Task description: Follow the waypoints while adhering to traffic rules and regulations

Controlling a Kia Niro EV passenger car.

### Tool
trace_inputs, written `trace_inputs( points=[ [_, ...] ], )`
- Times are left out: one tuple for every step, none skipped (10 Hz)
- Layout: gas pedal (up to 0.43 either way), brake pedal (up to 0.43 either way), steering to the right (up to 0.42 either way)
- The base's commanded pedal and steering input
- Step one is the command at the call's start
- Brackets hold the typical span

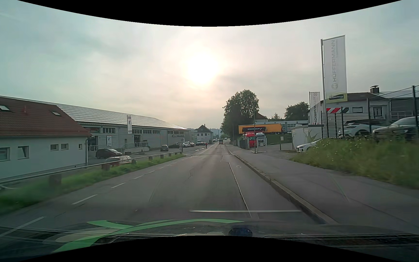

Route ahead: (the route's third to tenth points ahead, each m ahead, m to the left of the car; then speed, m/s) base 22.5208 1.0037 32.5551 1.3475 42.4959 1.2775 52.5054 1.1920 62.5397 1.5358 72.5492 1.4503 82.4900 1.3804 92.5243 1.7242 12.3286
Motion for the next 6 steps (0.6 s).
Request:
trace_inputs(
  points=[
    [0.11, 0.0, -0.002],
    [0.11, 0.0, -0.002],
    [0.11, 0.0, -0.002],
    [0.11, 0.0, -0.003],
    [0.11, 0.0, -0.003],
    [0.11, 0.0, -0.002]
  ],
)
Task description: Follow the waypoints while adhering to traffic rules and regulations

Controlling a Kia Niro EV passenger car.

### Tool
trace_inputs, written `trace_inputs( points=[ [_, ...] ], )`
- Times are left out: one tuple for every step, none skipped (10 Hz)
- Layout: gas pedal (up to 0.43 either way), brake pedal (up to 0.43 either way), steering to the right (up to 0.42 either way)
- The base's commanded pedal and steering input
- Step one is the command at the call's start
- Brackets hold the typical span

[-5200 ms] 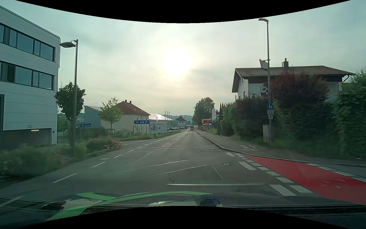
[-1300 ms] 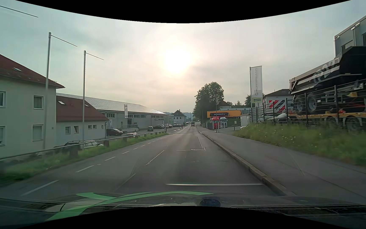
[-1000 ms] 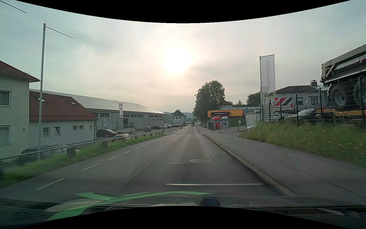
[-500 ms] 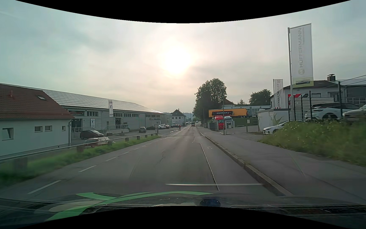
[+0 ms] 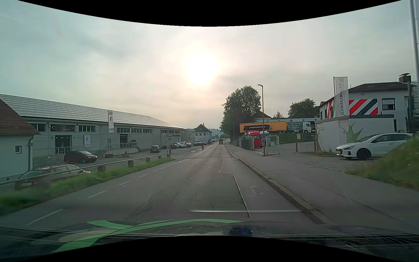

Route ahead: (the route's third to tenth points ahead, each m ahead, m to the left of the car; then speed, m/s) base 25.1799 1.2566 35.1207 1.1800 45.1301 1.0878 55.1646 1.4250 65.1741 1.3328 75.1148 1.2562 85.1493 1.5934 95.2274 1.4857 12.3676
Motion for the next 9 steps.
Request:
trace_inputs(
  points=[
    [0.11, 0.0, -0.003],
    [0.11, 0.0, -0.003],
    [0.11, 0.0, -0.004],
    [0.11, 0.0, -0.005],
    [0.11, 0.0, -0.007],
    [0.11, 0.0, -0.007],
    [0.11, 0.0, -0.005],
    [0.11, 0.0, -0.005],
    [0.11, 0.0, -0.005]
  ],
)
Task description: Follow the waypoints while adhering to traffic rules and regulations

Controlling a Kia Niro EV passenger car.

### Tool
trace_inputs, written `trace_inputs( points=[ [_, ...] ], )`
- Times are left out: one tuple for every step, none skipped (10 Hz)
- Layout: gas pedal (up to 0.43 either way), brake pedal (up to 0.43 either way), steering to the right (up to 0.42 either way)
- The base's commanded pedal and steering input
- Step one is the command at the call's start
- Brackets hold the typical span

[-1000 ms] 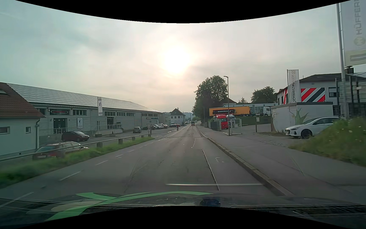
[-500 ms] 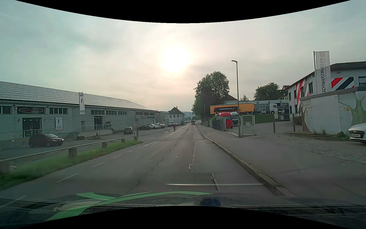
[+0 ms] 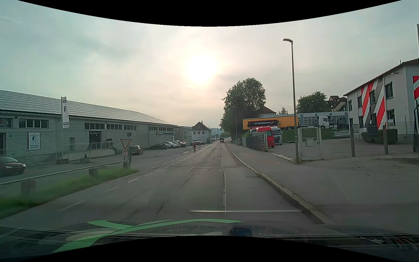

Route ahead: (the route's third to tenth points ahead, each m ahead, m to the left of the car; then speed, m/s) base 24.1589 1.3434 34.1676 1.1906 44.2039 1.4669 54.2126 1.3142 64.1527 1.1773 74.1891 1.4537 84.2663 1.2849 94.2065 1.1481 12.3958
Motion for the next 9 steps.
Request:
trace_inputs(
  points=[
    [0.11, 0.0, -0.005],
    [0.098, 0.0, -0.005],
    [0.098, 0.0, -0.005],
    [0.098, 0.0, -0.005],
    [0.098, 0.0, -0.005],
    [0.098, 0.0, -0.005],
    [0.098, 0.0, -0.004],
    [0.098, 0.0, -0.004],
    [0.098, 0.0, -0.004]
  ],
)
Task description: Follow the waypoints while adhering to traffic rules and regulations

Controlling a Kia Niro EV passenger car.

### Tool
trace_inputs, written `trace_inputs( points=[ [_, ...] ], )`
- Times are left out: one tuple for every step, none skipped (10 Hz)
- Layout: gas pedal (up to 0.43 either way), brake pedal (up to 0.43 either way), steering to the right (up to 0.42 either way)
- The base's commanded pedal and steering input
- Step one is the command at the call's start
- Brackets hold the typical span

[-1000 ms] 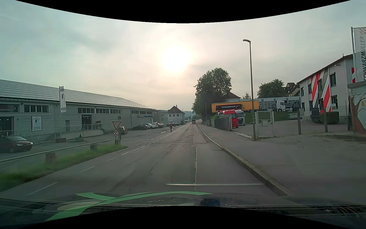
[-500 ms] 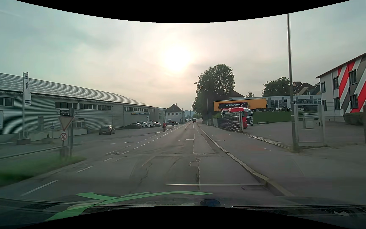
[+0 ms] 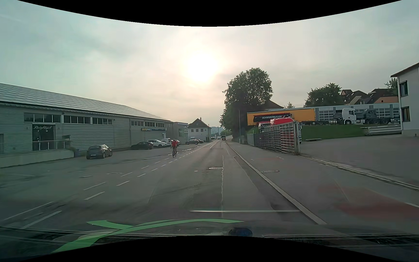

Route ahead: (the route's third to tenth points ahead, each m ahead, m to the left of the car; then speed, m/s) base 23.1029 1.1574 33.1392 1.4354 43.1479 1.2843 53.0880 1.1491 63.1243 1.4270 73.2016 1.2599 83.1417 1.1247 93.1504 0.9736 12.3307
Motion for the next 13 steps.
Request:
trace_inputs(
  points=[
    [0.098, 0.0, -0.004],
    [0.098, 0.0, -0.004],
    [0.11, 0.0, -0.004],
    [0.11, 0.0, -0.004],
    [0.11, 0.0, -0.004],
    [0.11, 0.0, -0.004],
    [0.11, 0.0, -0.004],
    [0.11, 0.0, -0.004],
    [0.11, 0.0, -0.006],
    [0.11, 0.0, -0.007],
    [0.11, 0.0, -0.006],
    [0.11, 0.0, -0.004],
    [0.11, 0.0, -0.003]
  ],
)
